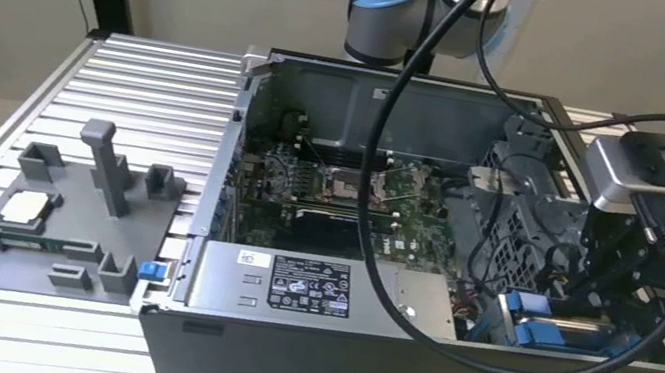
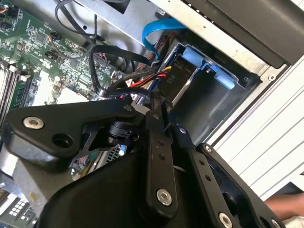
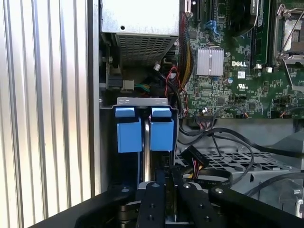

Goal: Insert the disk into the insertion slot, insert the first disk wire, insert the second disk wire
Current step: 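Insert the second disk wire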

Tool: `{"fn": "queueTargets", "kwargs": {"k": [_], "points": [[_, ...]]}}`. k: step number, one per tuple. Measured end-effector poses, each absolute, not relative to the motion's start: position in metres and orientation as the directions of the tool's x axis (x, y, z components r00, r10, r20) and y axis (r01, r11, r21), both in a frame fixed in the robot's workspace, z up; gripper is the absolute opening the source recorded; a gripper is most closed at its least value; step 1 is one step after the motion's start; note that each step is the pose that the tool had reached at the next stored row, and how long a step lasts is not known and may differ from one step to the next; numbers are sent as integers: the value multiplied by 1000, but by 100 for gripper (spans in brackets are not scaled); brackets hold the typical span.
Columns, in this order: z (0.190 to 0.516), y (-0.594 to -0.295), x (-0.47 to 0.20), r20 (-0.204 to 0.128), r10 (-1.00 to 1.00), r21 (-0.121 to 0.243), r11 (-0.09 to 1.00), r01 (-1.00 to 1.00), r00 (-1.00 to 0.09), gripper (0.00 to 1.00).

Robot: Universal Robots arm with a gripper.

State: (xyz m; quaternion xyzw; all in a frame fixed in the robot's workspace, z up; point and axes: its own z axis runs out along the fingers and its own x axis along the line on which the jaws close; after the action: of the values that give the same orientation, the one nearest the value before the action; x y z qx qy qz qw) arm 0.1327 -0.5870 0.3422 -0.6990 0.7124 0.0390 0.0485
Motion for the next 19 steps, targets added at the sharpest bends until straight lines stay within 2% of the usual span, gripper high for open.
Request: {"fn": "queueTargets", "kwargs": {"k": [19], "points": [[340, -585, 132, -124, -992, -12, 19, -1000, -18, 0]]}}
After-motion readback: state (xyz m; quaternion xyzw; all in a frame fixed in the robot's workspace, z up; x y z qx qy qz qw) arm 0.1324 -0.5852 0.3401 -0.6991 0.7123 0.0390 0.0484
